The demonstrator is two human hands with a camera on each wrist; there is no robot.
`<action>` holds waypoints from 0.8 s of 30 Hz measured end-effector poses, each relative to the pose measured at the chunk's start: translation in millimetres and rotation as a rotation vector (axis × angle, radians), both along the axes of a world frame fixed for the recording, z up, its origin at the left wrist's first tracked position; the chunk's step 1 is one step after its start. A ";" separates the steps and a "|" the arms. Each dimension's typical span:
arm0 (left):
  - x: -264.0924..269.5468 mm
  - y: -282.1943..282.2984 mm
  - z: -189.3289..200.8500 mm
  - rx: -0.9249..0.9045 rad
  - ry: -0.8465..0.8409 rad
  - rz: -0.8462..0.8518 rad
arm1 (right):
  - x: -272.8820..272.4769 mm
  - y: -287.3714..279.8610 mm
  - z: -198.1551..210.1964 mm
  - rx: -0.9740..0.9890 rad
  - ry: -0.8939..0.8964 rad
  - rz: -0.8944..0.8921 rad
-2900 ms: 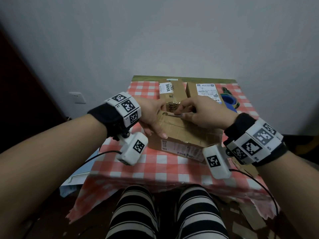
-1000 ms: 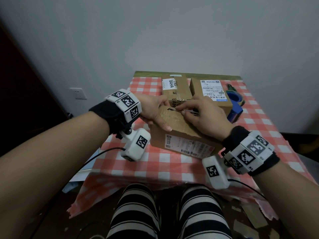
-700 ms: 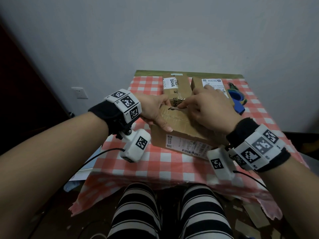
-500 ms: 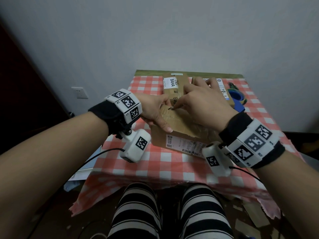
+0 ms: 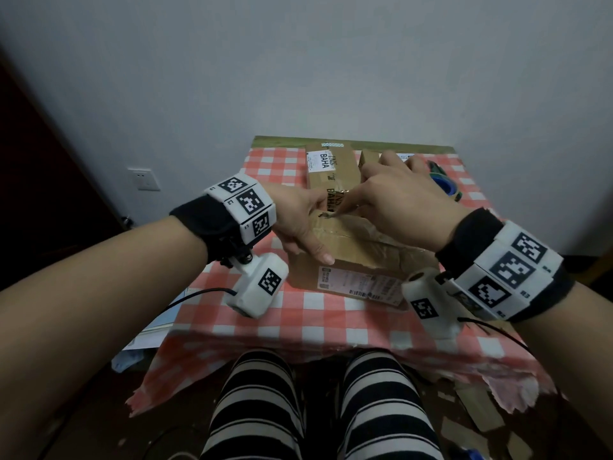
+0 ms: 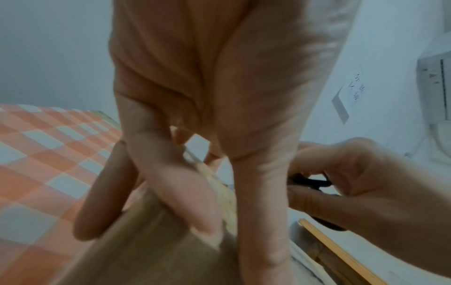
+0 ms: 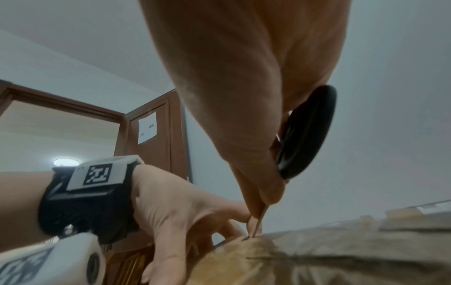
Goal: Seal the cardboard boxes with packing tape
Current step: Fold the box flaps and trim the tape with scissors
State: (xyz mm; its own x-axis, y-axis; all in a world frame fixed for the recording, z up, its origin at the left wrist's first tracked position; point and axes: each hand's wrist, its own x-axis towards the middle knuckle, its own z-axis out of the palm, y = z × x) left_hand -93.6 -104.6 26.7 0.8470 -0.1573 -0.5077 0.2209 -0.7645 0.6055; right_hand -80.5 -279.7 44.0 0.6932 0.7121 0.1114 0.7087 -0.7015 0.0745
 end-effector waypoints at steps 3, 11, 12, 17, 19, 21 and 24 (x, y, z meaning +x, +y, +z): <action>-3.4 -2.7 -1.3 -0.032 0.014 0.010 | -1.8 2.1 -0.9 -0.007 0.030 -0.010; -12.2 1.7 2.3 -0.077 0.062 0.071 | 2.0 3.9 -7.4 0.038 0.106 -0.030; -12.2 1.6 2.3 -0.079 0.062 0.069 | 5.9 2.4 -10.1 0.071 0.160 -0.045; -11.0 1.1 2.2 -0.072 0.071 0.073 | 19.9 -2.7 -22.8 0.279 0.425 -0.061; -10.0 1.2 1.6 -0.076 0.070 0.075 | 24.2 -4.2 -26.6 0.323 0.464 -0.054; -9.1 1.8 0.7 -0.089 0.068 0.075 | 26.4 -6.0 -27.8 0.364 0.502 -0.041; -7.8 2.4 0.1 -0.098 0.071 0.074 | 28.3 -9.6 -31.1 0.400 0.534 -0.013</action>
